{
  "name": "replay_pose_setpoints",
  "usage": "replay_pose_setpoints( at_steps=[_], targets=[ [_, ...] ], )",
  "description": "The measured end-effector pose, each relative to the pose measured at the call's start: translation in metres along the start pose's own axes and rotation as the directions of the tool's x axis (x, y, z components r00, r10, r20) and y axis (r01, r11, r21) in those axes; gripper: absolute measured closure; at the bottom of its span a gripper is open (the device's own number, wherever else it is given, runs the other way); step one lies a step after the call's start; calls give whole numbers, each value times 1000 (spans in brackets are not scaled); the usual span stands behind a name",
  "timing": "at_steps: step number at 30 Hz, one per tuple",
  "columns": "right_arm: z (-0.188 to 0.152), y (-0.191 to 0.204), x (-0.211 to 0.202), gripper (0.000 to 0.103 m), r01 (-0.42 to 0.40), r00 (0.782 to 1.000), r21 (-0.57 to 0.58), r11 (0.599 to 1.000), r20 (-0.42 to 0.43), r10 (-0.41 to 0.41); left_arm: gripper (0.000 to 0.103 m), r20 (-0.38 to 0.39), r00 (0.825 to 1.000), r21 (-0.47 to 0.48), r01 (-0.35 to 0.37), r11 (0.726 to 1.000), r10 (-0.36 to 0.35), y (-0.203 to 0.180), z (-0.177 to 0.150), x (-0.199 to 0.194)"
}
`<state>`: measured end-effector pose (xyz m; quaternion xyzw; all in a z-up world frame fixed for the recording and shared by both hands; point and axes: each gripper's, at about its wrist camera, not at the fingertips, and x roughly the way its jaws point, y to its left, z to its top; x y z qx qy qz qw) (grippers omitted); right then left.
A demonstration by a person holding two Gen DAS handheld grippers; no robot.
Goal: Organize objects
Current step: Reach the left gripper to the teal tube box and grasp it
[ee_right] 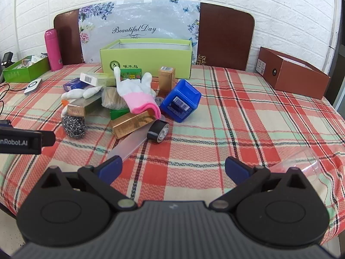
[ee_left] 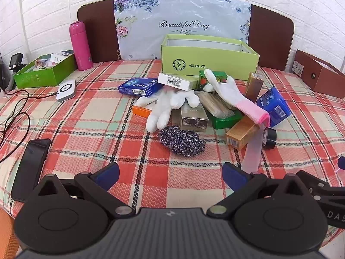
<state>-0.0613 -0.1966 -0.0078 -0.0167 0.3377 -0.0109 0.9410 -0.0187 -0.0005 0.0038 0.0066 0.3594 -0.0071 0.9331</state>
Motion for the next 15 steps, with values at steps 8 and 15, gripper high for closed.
replay_pose_setpoints(
  at_steps=[8, 15],
  targets=[
    [3, 1, 8, 0, 0, 1000, -2, 1000, -17, 0, 0, -14, 1000, 2, 1, 1000, -1, 0, 2, 7],
    [2, 2, 21, 0, -5, 999, -5, 1000, -44, 5, 0, -35, 999, -11, 12, 1000, -13, 1, 3, 18]
  ],
)
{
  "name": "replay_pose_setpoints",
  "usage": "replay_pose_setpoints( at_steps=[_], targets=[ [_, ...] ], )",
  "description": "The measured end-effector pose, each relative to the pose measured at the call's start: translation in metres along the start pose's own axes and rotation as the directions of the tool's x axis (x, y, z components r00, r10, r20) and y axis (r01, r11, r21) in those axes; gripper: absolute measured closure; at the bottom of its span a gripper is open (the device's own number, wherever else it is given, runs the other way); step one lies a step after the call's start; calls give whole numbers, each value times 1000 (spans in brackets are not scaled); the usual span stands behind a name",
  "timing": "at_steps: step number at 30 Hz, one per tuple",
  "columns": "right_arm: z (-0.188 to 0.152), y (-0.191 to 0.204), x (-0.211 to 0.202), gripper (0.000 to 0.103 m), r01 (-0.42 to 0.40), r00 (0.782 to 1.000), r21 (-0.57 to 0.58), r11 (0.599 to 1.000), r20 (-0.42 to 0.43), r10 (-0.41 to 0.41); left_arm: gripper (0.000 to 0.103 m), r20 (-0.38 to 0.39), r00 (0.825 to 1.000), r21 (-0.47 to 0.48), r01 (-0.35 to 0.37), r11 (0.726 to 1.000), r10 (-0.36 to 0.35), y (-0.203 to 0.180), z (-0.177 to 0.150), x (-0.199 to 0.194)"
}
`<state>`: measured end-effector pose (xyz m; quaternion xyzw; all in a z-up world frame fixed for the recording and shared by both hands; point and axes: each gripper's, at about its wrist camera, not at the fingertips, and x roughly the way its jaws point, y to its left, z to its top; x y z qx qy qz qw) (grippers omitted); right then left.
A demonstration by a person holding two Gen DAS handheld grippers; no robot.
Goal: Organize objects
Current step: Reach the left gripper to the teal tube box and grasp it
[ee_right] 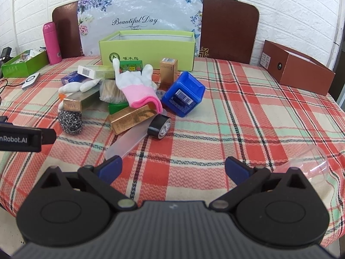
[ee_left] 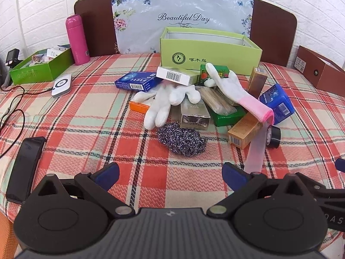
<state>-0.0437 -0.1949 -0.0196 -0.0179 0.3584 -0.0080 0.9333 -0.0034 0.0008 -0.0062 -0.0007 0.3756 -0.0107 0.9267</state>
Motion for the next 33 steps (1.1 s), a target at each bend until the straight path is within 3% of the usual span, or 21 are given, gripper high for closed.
replay_pose_setpoints(
  at_steps=[9, 20, 21, 22, 24, 27, 30, 33],
  targets=[
    [2, 20, 32, 0, -78, 995, -49, 996, -62, 75, 0, 8, 999, 11, 44, 999, -44, 3, 7, 20],
    [21, 48, 79, 0, -141, 989, -41, 989, -60, 138, 1, 45, 995, -21, 91, 996, -90, 3, 50, 51],
    [21, 48, 84, 6, -138, 989, -34, 990, -64, 136, 2, 25, 995, -24, 101, 995, -100, 1, 56, 60],
    [20, 46, 85, 21, -126, 990, -25, 992, -69, 124, 11, 8, 993, -29, 117, 993, -117, 0, 60, 67],
    [16, 39, 82, 37, -113, 992, -11, 994, -48, 112, 20, -29, 988, -35, 149, 988, -150, -1, 65, 80],
    [13, 24, 71, 53, -107, 993, 6, 994, -42, 107, 55, -46, 977, -33, 207, 978, -209, 0, 67, 88],
    [8, 8, 62, 57, -87, 995, -12, 996, -53, 86, 55, -50, 961, -55, 268, 962, -271, 7, 63, 78],
    [2, -4, 51, 57, -76, 995, -36, 996, -70, 73, 55, -49, 945, -15, 324, 946, -324, 8, 51, 49]
  ],
)
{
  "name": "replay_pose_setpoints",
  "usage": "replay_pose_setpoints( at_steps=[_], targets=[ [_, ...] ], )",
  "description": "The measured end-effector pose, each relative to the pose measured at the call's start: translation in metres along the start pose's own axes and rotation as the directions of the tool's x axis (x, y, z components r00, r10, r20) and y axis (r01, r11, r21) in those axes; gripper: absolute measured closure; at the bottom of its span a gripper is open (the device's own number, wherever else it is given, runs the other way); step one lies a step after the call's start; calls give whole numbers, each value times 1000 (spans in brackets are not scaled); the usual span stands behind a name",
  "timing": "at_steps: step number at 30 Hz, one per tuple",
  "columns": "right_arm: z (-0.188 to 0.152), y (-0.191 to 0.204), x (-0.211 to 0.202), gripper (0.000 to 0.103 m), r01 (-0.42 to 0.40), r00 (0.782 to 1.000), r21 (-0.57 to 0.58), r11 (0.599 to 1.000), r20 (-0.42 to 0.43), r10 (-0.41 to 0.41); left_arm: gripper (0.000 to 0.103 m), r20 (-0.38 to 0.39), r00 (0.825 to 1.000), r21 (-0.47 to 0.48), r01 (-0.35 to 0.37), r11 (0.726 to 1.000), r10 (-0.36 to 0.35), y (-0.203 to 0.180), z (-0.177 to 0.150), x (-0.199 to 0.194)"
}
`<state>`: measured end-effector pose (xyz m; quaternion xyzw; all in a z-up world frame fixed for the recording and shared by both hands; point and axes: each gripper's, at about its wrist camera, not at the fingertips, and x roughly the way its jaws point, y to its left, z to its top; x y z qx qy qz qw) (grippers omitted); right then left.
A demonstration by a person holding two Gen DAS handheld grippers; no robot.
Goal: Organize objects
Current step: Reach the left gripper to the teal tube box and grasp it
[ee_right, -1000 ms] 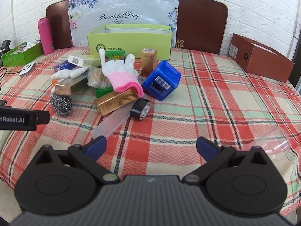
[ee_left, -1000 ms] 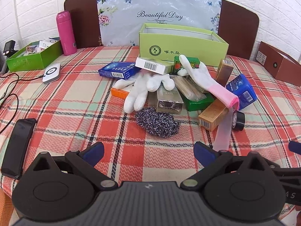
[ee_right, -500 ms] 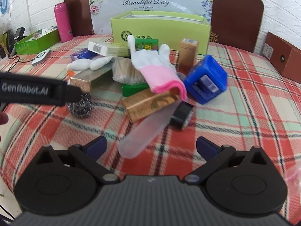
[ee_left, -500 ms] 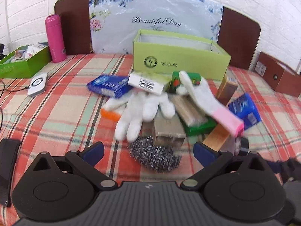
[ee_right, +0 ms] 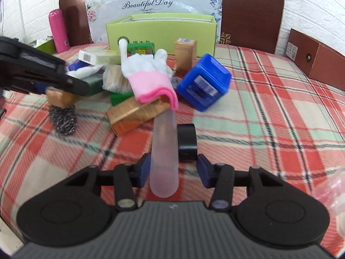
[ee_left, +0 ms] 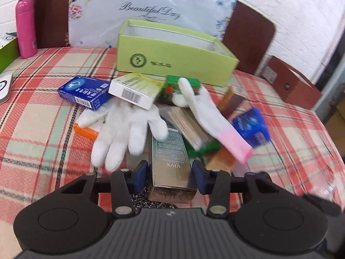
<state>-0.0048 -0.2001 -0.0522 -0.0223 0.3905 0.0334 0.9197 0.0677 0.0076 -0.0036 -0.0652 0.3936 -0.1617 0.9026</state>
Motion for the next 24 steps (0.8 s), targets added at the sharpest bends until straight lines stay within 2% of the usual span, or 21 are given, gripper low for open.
replay_pose_setpoints(
  at_steps=[3, 5, 7, 9, 11, 12, 13, 15, 17, 20, 22, 24],
  targets=[
    [-1, -8, -4, 57, -15, 1000, 12, 1000, -14, 15, 54, -13, 1000, 38, 27, 999, -27, -9, -16, -13],
    [1, -8, -3, 57, -13, 1000, 26, 1000, -8, 13, 42, 4, 1000, 84, -3, 996, 2, -16, -22, -12],
    [4, -3, 1, 55, -16, 1000, 22, 1000, -1, 16, 41, 12, 998, 118, -66, 991, 65, -21, -21, -3],
    [6, -1, 4, 54, -45, 999, 19, 999, 13, 44, 40, 10, 997, 125, -78, 989, 78, -20, -15, 7],
    [7, -1, 4, 50, -27, 1000, 22, 999, 12, 27, 40, -2, 996, 120, -93, 988, 94, -19, -9, 12],
    [7, -2, 1, 42, -8, 1000, 29, 1000, 23, 7, 40, -7, 996, 112, -84, 990, 86, -18, -7, 11],
    [8, -4, -2, 39, 7, 999, 37, 999, 34, -9, 40, -6, 997, 103, -70, 992, 71, -19, -6, 7],
    [9, -11, -9, 40, 14, 998, 49, 999, 57, -16, 40, 20, 1000, 102, -22, 995, 20, -23, -7, -4],
    [9, -16, -15, 40, 14, 997, 66, 998, 80, -19, 39, 48, 999, 107, -13, 994, 8, -28, -7, -12],
    [12, -20, -17, 50, 27, 995, 65, 998, 98, -33, 39, 83, 996, 99, -29, 995, 21, -30, -5, -22],
    [12, -20, -10, 55, 23, 997, 59, 998, 78, -28, 39, 83, 996, 88, 26, 996, -33, -29, -4, -28],
    [11, -20, -2, 58, 9, 998, 60, 998, 59, -13, 39, 50, 994, 94, 94, 991, -99, -33, -7, -27]
  ],
)
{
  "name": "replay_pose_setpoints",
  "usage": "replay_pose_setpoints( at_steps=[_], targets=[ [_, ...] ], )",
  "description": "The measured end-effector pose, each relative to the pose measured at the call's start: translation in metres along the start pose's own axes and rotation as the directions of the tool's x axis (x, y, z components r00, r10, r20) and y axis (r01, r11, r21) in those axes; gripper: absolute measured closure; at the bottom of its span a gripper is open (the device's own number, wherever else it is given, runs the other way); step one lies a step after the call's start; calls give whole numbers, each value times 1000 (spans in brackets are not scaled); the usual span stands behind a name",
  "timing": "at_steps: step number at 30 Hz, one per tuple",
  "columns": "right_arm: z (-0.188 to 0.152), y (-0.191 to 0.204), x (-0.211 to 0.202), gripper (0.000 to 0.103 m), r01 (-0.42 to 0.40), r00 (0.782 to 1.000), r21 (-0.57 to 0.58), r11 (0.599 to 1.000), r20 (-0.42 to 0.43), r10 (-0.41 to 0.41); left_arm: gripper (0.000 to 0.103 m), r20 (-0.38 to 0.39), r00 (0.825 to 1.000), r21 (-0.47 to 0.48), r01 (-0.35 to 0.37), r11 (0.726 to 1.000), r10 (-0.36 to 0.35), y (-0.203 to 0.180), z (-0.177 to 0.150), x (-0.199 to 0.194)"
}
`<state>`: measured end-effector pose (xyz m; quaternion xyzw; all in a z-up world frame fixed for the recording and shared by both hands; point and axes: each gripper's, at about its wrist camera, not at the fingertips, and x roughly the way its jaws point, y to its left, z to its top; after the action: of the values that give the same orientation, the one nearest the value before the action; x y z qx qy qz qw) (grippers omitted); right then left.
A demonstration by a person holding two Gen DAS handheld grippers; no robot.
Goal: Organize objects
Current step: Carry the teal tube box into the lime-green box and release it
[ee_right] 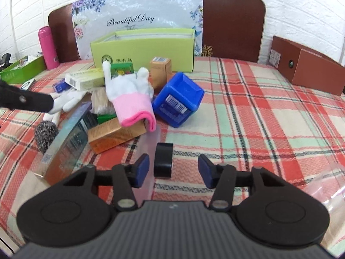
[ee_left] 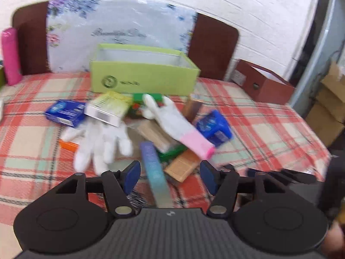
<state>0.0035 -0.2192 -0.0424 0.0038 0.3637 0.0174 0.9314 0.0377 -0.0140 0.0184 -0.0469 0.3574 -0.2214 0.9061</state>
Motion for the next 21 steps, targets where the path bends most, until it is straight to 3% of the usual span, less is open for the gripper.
replay_pose_setpoints(
  at_steps=[2, 7, 10, 12, 13, 15, 19, 21],
  targets=[
    [-3, 1, 6, 60, -4, 1000, 7, 1000, 0, 4, 39, -35, 999, 4, 6, 1000, -6, -5, -5, 10],
    [-2, -2, 3, 66, -13, 1000, 21, 1000, 15, 13, 41, -102, 992, -49, -78, 996, 73, 7, -14, 48],
    [1, -4, 7, 66, -8, 1000, 28, 1000, 14, 7, 51, -142, 989, -79, -53, 995, 41, 13, -14, 66],
    [2, -4, 16, 66, -16, 1000, 25, 1000, 12, 16, 51, -150, 987, -71, -61, 996, 50, 12, -16, 73],
    [3, -5, 17, 70, -24, 1000, 36, 999, 14, 23, 52, -148, 987, -60, -67, 996, 57, 11, -16, 74],
    [6, -6, 15, 85, -51, 999, 44, 998, 6, 51, 67, -151, 986, -53, -72, 996, 63, 9, -16, 70],
    [10, -5, -2, 85, -65, 997, 32, 997, 38, 64, 80, -135, 991, -82, -28, 996, 17, 16, -14, 49],
    [15, -5, -15, 85, -84, 994, 33, 996, 69, 81, 81, -111, 994, -71, -11, 997, 3, 16, -10, 35]
  ],
)
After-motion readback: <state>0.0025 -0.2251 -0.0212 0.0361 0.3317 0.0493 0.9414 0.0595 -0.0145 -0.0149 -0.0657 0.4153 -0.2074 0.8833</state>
